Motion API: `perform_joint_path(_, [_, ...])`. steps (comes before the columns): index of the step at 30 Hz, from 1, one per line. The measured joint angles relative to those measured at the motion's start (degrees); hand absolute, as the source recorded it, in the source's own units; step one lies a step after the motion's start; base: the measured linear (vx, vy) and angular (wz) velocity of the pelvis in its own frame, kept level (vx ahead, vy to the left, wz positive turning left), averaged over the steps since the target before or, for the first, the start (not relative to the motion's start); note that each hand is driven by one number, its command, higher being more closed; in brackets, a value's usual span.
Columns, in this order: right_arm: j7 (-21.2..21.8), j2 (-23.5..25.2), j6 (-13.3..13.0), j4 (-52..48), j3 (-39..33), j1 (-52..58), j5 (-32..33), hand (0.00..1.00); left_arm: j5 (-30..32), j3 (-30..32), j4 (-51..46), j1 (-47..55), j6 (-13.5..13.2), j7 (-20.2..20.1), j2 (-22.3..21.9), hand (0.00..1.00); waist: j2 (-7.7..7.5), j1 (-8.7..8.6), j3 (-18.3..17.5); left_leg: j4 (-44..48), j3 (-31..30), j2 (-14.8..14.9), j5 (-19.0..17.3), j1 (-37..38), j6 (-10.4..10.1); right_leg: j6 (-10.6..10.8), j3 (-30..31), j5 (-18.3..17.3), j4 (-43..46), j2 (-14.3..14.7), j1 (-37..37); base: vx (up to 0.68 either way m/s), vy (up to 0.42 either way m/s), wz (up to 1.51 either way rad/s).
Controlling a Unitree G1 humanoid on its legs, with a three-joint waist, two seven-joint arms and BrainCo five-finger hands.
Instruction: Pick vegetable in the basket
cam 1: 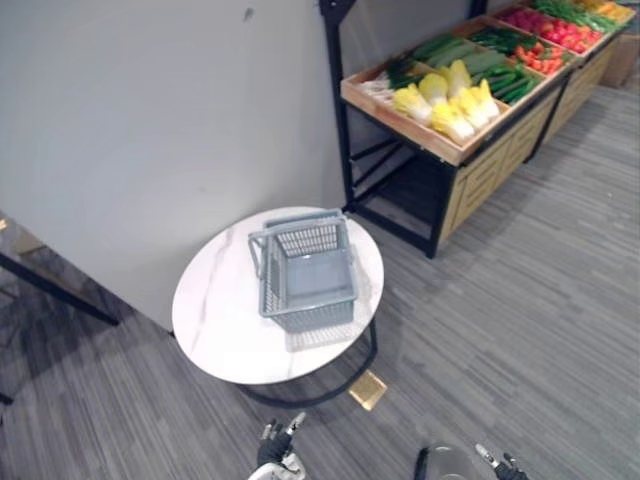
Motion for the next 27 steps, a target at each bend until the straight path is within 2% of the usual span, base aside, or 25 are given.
perform_joint_path(2, [0.0,0.1,0.0,0.8,0.0,-0.1,0.0,0.0,0.0,1.3,0.0,0.3,-0.1,0.1,0.3,0.0,-0.09,0.07,-0.2,2.3,-0.2,0.1,1.2,-1.2,0.7,-0.2,-0.5,-0.1,-3.0,0.6,2.3,0.03,-0.078,0.55])
perform_joint_path(3, [0.0,0.3,0.0,1.3,-0.8,-0.1,0.0,0.0,-0.1,1.2,0.0,0.2,-0.1,0.1,0.5,0.0,-0.6,-0.18,-0.5,7.5,-0.7,0.6,1.3,-4.8,0.7,0.1,-0.8,0.0,-5.9,0.7,4.1,0.03,-0.066,0.97])
perform_joint_path(4, [0.0,0.4,0.0,1.7,-2.5,0.4,0.0,0.0,-0.1,1.0,-0.1,-0.2,-0.3,0.1,0.7,0.0,-0.47,-0.31,-0.6,12.6,-0.8,1.0,2.2,-8.1,0.5,0.6,-2.0,0.5,-8.8,0.1,6.5,0.04,-0.05,1.08])
perform_joint_path(5, [-0.1,0.3,0.0,2.1,-3.4,0.7,0.0,0.0,-0.1,0.7,-0.2,-0.4,-0.4,0.1,0.8,0.0,-1.19,-0.36,-0.4,14.3,0.4,1.4,2.8,-9.0,0.5,0.6,-3.1,1.2,-10.1,-0.5,7.8,0.05,0.0,1.06])
perform_joint_path(6, [-0.2,0.1,0.0,2.3,-5.2,1.5,0.0,0.0,-0.2,0.6,-0.1,-0.5,-0.4,0.3,0.8,0.0,-1.29,-0.1,-0.3,16.7,5.4,2.2,3.3,-9.7,0.5,-0.1,-5.0,3.3,-12.3,-1.5,10.3,0.05,0.051,0.77])
perform_joint_path(7, [-0.5,0.0,0.0,2.3,-7.1,1.4,0.0,0.0,-0.2,0.6,-0.1,-0.1,-0.6,0.4,0.9,0.0,-0.99,-0.07,-0.6,17.6,11.2,2.9,3.0,-9.4,1.4,0.2,-6.1,3.5,-13.1,-2.2,11.4,0.06,0.062,0.58])
perform_joint_path(9, [-0.6,-0.7,-0.1,2.0,-9.0,-0.2,0.1,0.0,-0.2,0.6,0.1,0.3,-0.7,0.4,0.9,0.0,-0.38,-0.29,-1.0,16.2,14.0,2.1,2.9,-9.6,2.1,1.0,-6.2,4.0,-13.7,-2.9,11.1,0.11,0.096,0.2])
perform_joint_path(11, [-0.8,-1.1,-0.2,1.7,-10.0,-1.0,0.1,0.0,-0.2,0.3,0.8,0.1,-0.7,0.6,0.9,0.0,0.41,-0.34,-1.4,13.6,12.2,0.5,3.0,-10.2,2.1,2.3,-6.1,5.6,-15.5,-2.9,10.4,0.13,0.131,0.11])
perform_joint_path(12, [-0.9,-1.1,-0.2,1.8,-10.0,-1.0,0.1,0.0,-0.2,-0.2,0.7,0.1,-0.8,0.7,1.2,0.0,0.29,-0.31,-1.7,13.6,10.2,-0.3,3.0,-11.2,2.1,2.6,-6.0,7.0,-17.4,-3.2,10.4,0.13,0.19,0.17])
perform_joint_path(13, [-1.1,-0.9,-0.1,2.3,-10.0,-1.4,0.1,0.0,-0.2,-0.7,0.9,-0.2,-0.8,0.6,2.0,0.0,-1.21,-0.3,-1.4,16.1,8.1,-1.1,1.8,-13.5,1.9,3.0,-6.1,8.2,-18.8,-4.7,10.6,0.1,0.187,0.18])
perform_joint_path(15, [-1.6,-1.2,-0.1,3.3,-9.6,-1.8,0.1,0.0,-0.2,-1.2,1.6,-0.4,-0.8,0.7,2.6,0.0,-1.38,-0.45,-1.6,13.0,7.2,-1.0,0.2,-13.8,1.5,4.1,-5.4,9.2,-19.4,-5.7,11.0,0.09,0.183,0.03])
perform_joint_path(17, [-1.8,-3.2,-0.2,3.4,-8.1,-2.0,0.1,0.0,-0.1,-2.9,2.5,-0.2,-0.8,1.1,1.9,0.0,1.32,-0.86,-2.3,5.0,5.7,0.8,5.1,-13.8,0.0,6.3,-4.8,10.4,-20.7,-5.0,11.4,0.1,0.274,-0.16])
perform_joint_path(18, [-1.8,-3.1,-0.1,3.4,-7.4,-2.5,0.1,0.0,-0.1,-3.8,3.5,-0.4,-0.8,1.2,2.7,0.0,0.9,-1.35,-2.5,3.6,5.1,-0.8,3.7,-12.4,0.6,7.1,-3.9,11.9,-21.7,-5.9,11.6,0.08,0.267,-0.08])
perform_joint_path(19, [-1.8,-2.4,-0.1,3.4,-6.7,-2.7,0.1,0.0,-0.1,-4.4,3.5,-0.6,-0.8,1.2,3.4,0.0,0.33,-1.71,-2.9,3.1,4.9,-1.9,3.7,-12.1,0.6,6.9,-3.5,12.3,-22.1,-6.8,11.7,0.08,0.374,-0.06])
perform_joint_path(20, [-1.7,0.3,0.0,3.4,-6.2,-2.6,0.1,0.0,0.0,-6.3,3.5,-1.4,-0.8,1.3,5.4,0.0,-2.81,-1.59,-2.7,2.8,5.1,-3.8,3.7,-11.9,0.6,6.7,-2.5,13.3,-22.3,-8.5,11.2,0.05,0.282,-0.02])
perform_joint_path(24, [-1.7,3.9,0.1,3.3,-2.9,-3.1,0.6,0.0,1.9,-7.9,3.9,-1.2,-0.8,1.5,9.4,0.0,-4.61,-1.41,-3.1,1.3,6.8,-2.9,3.7,-11.8,0.7,3.7,-1.8,17.3,-19.5,-7.4,7.5,0.01,0.139,-0.21])
perform_joint_path(27, [-1.6,3.5,0.0,3.3,-1.9,-3.2,0.6,0.0,2.9,-7.8,5.1,-1.3,-0.8,1.8,10.1,0.0,-4.95,-1.27,-3.0,1.2,7.8,-2.5,3.7,-11.6,0.7,3.6,-1.6,17.9,-20.3,-6.2,7.3,-0.01,0.004,-0.22])
